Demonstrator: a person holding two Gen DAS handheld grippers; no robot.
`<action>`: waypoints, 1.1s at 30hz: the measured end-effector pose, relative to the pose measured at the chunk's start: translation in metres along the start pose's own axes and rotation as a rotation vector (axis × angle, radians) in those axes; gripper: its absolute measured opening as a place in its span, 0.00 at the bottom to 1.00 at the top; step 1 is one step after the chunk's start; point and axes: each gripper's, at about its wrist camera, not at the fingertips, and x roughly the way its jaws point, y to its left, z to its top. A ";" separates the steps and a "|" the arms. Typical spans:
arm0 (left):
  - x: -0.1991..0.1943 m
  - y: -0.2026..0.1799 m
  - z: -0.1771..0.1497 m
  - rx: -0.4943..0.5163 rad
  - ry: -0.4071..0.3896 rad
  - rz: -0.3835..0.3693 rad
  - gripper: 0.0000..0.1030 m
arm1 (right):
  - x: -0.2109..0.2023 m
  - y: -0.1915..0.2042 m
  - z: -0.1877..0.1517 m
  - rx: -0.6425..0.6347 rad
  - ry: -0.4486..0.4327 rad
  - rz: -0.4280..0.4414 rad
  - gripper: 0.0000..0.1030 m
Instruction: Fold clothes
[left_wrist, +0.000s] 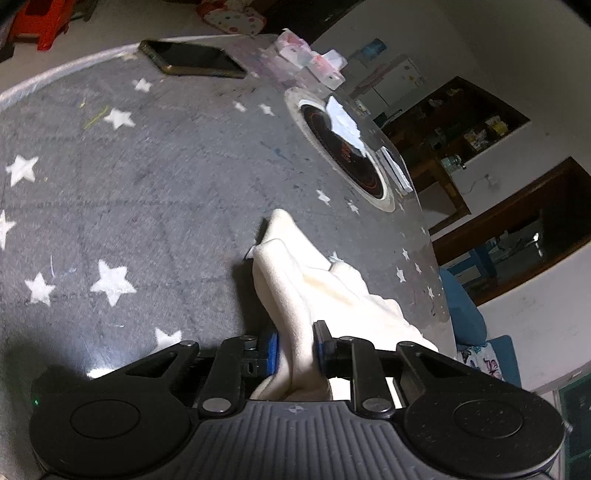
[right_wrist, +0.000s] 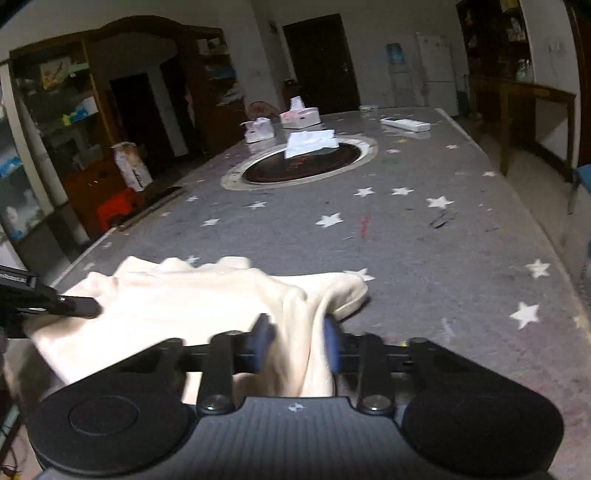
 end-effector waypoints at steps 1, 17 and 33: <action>-0.001 -0.003 0.001 0.014 -0.002 -0.003 0.19 | -0.001 0.002 0.000 -0.011 -0.005 -0.006 0.14; 0.020 -0.081 0.014 0.206 0.018 -0.105 0.17 | -0.061 -0.001 0.045 -0.120 -0.143 -0.134 0.10; 0.091 -0.183 0.042 0.315 0.006 -0.164 0.17 | -0.079 -0.062 0.105 -0.164 -0.241 -0.322 0.10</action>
